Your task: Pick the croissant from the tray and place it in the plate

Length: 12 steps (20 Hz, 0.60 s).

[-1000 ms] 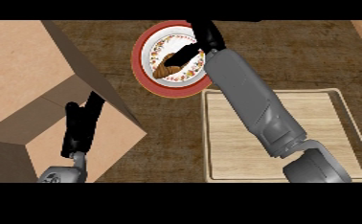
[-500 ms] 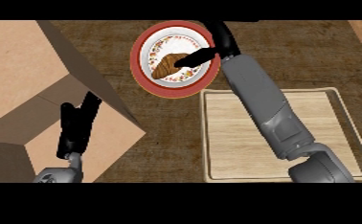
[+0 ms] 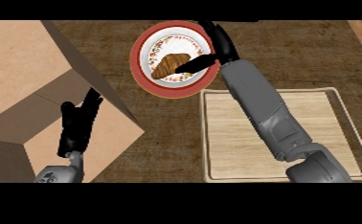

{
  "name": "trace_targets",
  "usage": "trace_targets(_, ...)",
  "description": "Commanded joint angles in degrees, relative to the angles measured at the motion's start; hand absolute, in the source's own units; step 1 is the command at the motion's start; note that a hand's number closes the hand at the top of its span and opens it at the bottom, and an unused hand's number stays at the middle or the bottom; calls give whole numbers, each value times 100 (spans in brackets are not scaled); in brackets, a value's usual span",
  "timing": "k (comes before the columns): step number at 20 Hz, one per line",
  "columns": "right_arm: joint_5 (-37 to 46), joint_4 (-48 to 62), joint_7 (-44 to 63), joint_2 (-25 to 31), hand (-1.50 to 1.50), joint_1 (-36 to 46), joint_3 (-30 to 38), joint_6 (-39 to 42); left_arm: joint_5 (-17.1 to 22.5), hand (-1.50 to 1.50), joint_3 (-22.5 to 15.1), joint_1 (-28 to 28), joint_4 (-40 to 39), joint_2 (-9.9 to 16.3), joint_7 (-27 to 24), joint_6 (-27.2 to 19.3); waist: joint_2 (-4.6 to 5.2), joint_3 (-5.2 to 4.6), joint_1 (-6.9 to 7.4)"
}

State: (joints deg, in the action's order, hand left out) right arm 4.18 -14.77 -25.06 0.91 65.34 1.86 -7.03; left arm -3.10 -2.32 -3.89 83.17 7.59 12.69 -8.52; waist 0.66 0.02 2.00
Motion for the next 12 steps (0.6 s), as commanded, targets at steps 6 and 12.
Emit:
trace_targets(6,199,497,4,31,-150,34,-132,-524,-67,0,49,-242,-34,-40,210,-26,10,-1,-7)
trace_targets(12,174,688,-102,82,-150,63,-5,-678,-59,0,32,-186,-42,-41,85,78,41,0,61)
